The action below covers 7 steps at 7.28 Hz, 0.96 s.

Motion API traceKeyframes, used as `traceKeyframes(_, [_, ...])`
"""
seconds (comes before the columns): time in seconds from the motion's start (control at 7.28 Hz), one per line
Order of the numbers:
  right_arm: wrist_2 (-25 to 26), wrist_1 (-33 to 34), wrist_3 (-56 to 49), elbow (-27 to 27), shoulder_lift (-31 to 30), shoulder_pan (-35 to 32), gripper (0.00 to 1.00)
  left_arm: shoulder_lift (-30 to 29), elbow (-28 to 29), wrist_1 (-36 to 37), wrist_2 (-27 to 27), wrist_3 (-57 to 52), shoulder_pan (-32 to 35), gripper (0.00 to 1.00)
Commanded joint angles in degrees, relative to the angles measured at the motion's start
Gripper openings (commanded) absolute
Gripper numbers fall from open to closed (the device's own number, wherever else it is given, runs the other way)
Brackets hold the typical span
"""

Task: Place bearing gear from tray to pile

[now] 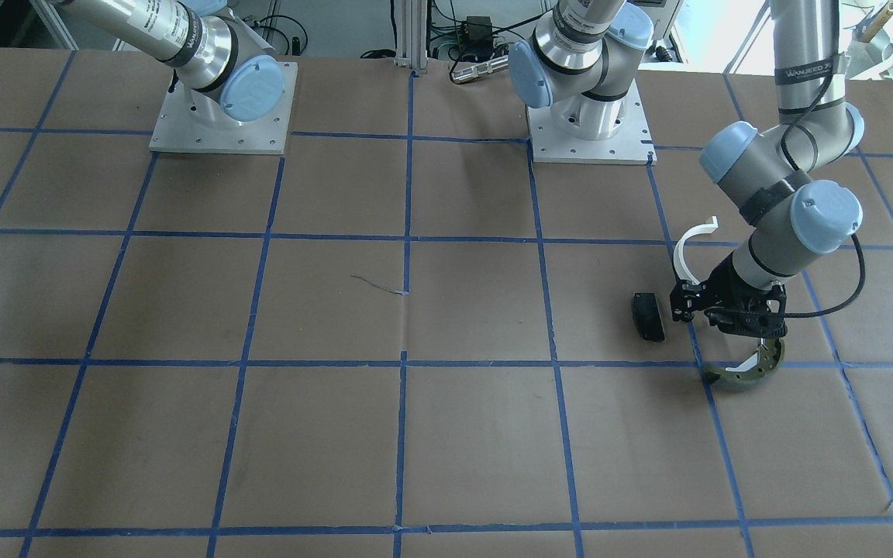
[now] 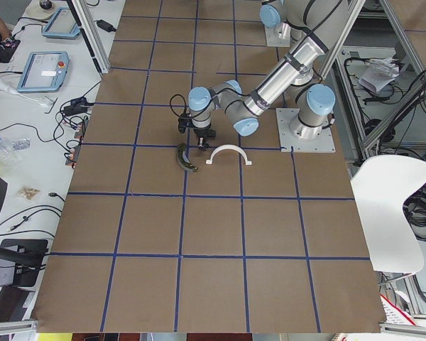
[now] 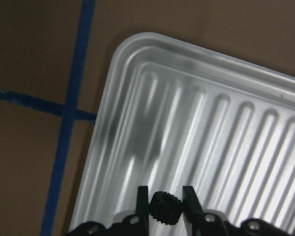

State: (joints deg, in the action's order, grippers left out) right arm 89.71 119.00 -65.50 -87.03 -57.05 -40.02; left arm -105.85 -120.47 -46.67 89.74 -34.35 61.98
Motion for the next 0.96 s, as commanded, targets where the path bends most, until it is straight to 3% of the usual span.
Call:
traceKeyframes(0.0, [-0.1,1.1,9.8,-8.5,-7.6,-6.7,0.08,0.9,1.3,-0.1,0.1,0.9,0.9,1.0])
traceKeyframes(0.41, [2.0,1.9,26.2,-13.7,-12.3,-17.8,0.07,0.8,15.7,-18.2,1.3,14.3,11.2,1.0])
traceKeyframes(0.82, [4.8,1.9,44.9,-13.7,-12.6,-30.7,0.07,0.3,24.2,-25.4,0.8,29.0,19.1,1.0])
